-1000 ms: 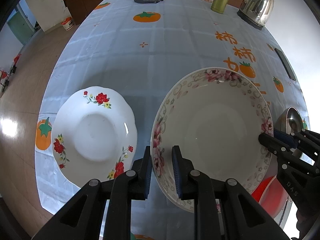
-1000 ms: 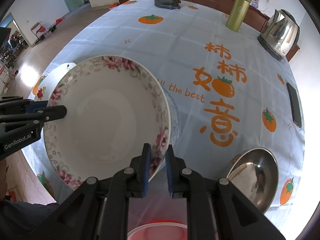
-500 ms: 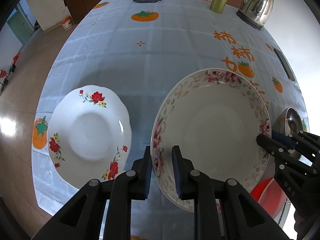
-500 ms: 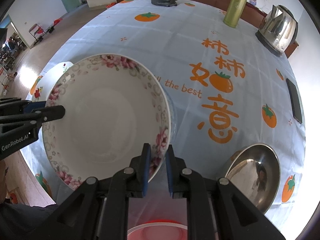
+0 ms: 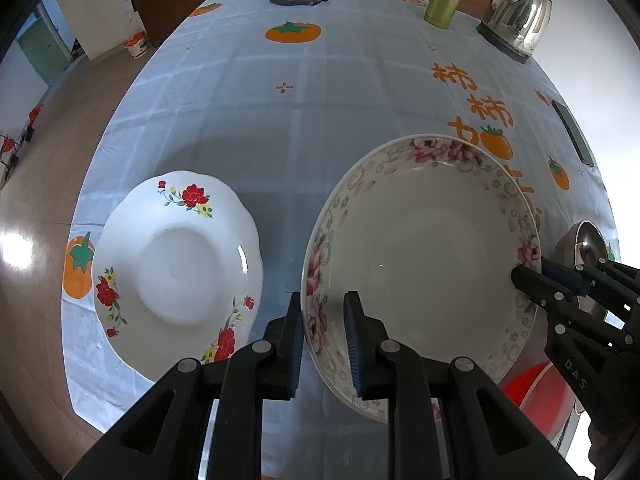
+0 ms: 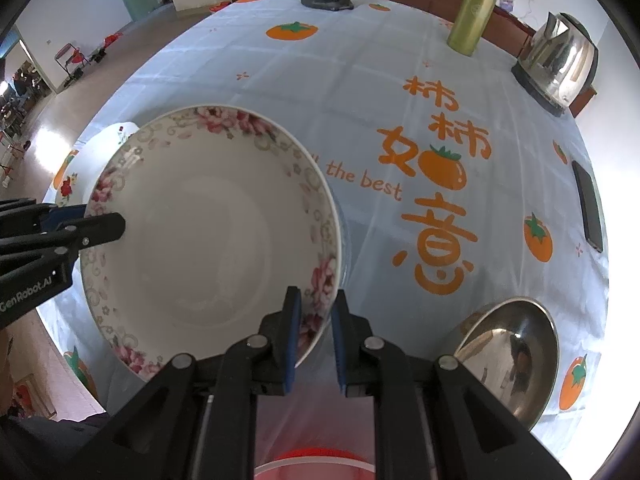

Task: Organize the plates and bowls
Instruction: 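Lower the pink-floral plate onto the blue-patterned plate with both grippers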

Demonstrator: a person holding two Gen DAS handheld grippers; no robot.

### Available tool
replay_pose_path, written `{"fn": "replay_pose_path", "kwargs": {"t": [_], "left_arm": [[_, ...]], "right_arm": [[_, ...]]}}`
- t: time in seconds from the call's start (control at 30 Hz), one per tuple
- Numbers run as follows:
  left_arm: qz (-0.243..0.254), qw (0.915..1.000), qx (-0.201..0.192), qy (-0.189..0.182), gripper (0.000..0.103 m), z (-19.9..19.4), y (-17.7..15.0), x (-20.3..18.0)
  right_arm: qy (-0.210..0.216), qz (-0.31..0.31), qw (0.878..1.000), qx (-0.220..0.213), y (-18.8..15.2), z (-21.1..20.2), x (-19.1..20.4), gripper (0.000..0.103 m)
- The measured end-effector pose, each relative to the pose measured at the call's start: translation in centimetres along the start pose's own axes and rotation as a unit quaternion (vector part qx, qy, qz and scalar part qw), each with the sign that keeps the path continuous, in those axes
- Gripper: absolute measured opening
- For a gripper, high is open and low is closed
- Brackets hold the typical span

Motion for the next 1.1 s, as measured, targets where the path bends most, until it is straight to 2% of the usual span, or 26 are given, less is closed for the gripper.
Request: {"fn": "replay_pose_path", "kwargs": {"t": [1.1], "left_arm": [[-0.006, 0.9999, 0.005, -0.008, 0.021, 0.8, 0.4, 0.1]], "right_arm": [[-0.008, -0.006, 1.000, 0.024, 0.4, 1.4, 0.0, 0.017]]}}
Point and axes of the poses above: each gripper's, at about its wrist camera, not at the fingertips, and z roughly the way its jaws point, x to its left, y to its top, the point moved 10 cm from there along z, roughly the way its jaws point, and after that the axes turned 15 degrees about x, right-handed, at the moved point
